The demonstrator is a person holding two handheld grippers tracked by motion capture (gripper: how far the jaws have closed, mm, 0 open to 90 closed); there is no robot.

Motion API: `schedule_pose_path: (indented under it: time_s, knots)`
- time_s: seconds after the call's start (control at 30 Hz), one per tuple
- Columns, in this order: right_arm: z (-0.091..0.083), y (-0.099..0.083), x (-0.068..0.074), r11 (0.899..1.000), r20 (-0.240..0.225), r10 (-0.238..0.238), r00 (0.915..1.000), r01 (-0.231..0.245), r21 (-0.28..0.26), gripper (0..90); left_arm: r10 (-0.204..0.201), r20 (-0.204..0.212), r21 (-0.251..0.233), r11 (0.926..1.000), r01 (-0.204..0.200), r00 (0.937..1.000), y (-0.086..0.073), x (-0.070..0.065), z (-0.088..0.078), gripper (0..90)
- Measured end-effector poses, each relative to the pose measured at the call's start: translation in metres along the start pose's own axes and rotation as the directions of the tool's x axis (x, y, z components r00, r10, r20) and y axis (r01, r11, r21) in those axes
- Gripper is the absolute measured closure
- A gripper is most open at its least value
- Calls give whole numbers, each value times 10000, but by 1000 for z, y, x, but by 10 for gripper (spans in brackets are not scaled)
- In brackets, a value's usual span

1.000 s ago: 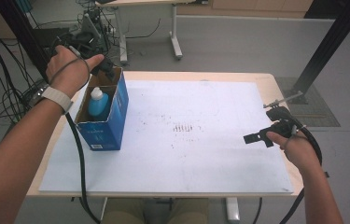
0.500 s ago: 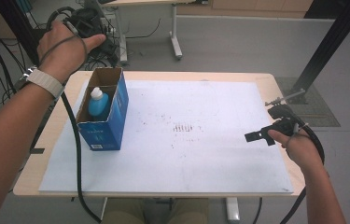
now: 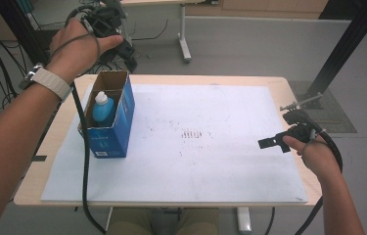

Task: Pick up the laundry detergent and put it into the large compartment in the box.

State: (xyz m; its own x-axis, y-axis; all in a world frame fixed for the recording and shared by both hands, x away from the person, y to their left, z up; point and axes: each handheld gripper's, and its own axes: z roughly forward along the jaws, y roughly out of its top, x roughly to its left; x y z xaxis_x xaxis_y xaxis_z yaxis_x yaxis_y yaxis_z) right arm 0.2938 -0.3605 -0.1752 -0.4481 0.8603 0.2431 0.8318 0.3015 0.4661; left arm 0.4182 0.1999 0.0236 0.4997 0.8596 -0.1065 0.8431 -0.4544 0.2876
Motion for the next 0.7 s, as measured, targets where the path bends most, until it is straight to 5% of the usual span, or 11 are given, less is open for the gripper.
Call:
schedule_pose_path:
  time_s: [0.17,0.27,0.3,0.33,0.4,0.43,0.7]
  knots:
    - [0,-1,-1,10000,-6,27,10000,-27,2,98,779,394,168,9968,-786,9962,8,-5,7,99]
    - [-1,0,-1,10000,4,23,10000,-23,-3,98,1610,573,265,9863,-1627,9853,15,-11,13,99]
    - [-1,0,-1,10000,4,31,10000,-31,-6,98,1610,573,265,9863,-1627,9853,15,-11,13,99]
    - [-1,0,-1,10000,5,34,10000,-34,-1,98,2119,637,344,9762,-2143,9752,19,-15,17,100]
    - [-1,0,-1,10000,14,37,10000,-37,-6,98,2330,687,388,9710,-2360,9700,21,-16,19,99]
    - [-1,-1,-1,10000,20,42,10000,-42,-1,98,2674,782,446,9615,-2713,9604,24,-19,22,100]
    - [-3,-1,-1,10000,37,74,10000,-74,-22,98,3837,1235,548,9182,-3924,9152,32,-30,36,101]
